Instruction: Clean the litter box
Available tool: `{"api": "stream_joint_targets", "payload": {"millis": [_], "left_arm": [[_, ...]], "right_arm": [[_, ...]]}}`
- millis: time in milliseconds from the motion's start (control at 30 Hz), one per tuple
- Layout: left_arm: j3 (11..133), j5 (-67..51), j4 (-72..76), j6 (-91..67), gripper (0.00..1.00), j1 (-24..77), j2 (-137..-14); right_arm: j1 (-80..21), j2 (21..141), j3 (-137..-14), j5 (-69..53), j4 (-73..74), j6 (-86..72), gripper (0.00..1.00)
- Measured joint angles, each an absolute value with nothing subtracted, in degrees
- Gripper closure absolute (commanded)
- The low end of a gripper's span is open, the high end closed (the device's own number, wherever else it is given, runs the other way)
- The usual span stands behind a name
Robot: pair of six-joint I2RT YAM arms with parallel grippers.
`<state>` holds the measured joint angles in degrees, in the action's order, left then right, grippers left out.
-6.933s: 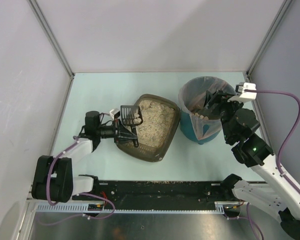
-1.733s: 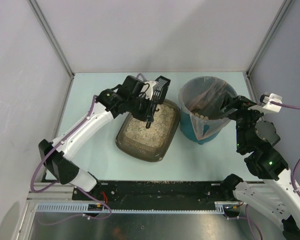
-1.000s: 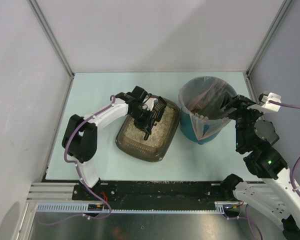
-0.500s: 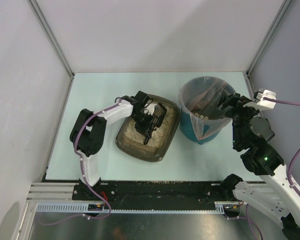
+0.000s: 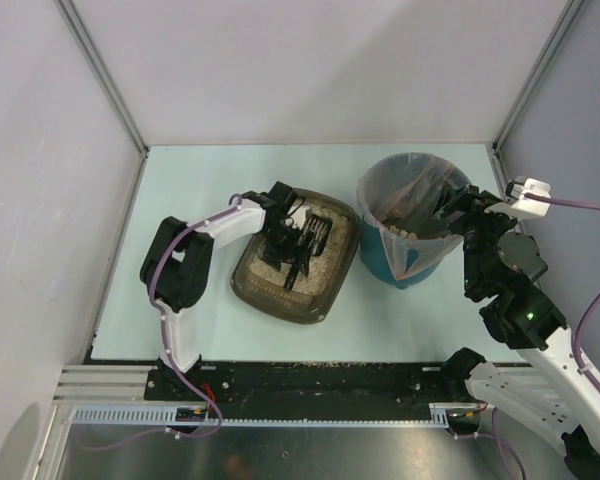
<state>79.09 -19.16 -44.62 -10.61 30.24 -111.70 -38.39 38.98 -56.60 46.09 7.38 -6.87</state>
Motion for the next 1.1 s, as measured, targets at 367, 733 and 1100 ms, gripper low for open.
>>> {"api": "stream_joint_targets", "payload": {"millis": [367, 733, 1100], "left_arm": [[79.20, -10.50, -44.58, -11.05, 0.06, 31.03, -104.47], [81.97, -1.30, -38.50, -11.60, 0.06, 31.57, -88.44], [79.22, 8.99, -32.67, -19.73, 0.04, 21.21, -72.58]], "right_arm": [[-37.12, 39.86, -56.60, 46.28, 9.23, -7.51, 0.21], [-30.61, 38.37, -56.60, 46.06, 11.35, -7.35, 0.20], [-29.50, 36.88, -56.60, 45.45, 11.25, -4.73, 0.20]]}}
